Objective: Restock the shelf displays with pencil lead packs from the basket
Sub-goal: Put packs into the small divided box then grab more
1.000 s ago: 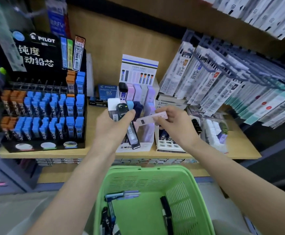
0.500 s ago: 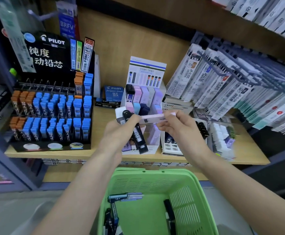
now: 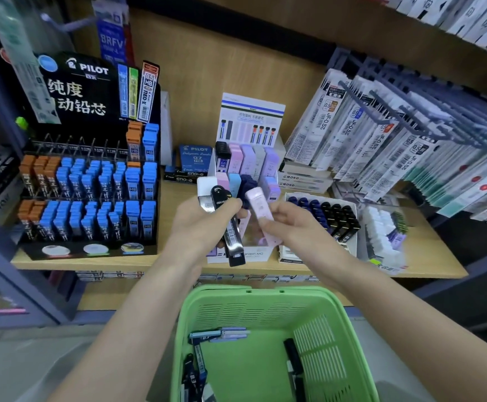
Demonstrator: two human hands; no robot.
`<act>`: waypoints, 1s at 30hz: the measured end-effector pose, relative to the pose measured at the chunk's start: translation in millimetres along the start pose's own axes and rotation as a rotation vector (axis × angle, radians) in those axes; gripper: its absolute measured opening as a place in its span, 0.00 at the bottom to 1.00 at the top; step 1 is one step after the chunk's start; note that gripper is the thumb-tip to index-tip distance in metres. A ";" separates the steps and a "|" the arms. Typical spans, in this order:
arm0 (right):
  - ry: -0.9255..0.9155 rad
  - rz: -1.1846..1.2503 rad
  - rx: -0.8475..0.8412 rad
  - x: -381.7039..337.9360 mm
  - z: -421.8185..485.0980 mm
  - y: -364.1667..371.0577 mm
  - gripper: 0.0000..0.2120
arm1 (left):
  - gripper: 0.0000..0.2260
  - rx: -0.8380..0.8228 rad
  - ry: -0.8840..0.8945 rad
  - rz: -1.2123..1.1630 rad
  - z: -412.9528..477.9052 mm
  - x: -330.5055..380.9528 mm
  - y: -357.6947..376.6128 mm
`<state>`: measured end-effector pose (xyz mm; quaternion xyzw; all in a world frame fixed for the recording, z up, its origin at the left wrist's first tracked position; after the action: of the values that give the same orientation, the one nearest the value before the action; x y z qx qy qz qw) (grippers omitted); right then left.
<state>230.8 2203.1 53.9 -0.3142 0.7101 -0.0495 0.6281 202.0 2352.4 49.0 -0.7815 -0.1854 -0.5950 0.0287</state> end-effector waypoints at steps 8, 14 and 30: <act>-0.108 -0.290 0.313 17.4 36.3 -12.0 0.14 | 0.07 0.034 -0.018 -0.010 5.0 3.6 -7.1; -0.268 -0.537 0.216 34.1 45.9 7.0 0.04 | 0.07 0.058 0.002 -0.015 6.8 5.8 -7.3; -0.558 -1.006 0.425 42.7 54.2 14.9 0.07 | 0.08 0.048 -0.004 0.020 8.8 2.0 -1.3</act>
<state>274.6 2210.8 -0.9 -0.4799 0.2580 -0.3964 0.7389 210.1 2356.5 48.1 -0.7836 -0.1919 -0.5885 0.0532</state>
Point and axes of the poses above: each hand's wrist, its own z-axis towards the middle knuckle, its own y-axis out of the palm, x = y × z, the point moved 2 cm from there along z, towards the middle knuckle, and after that the axes turned 8 degrees about -z, right-handed, at the moved point
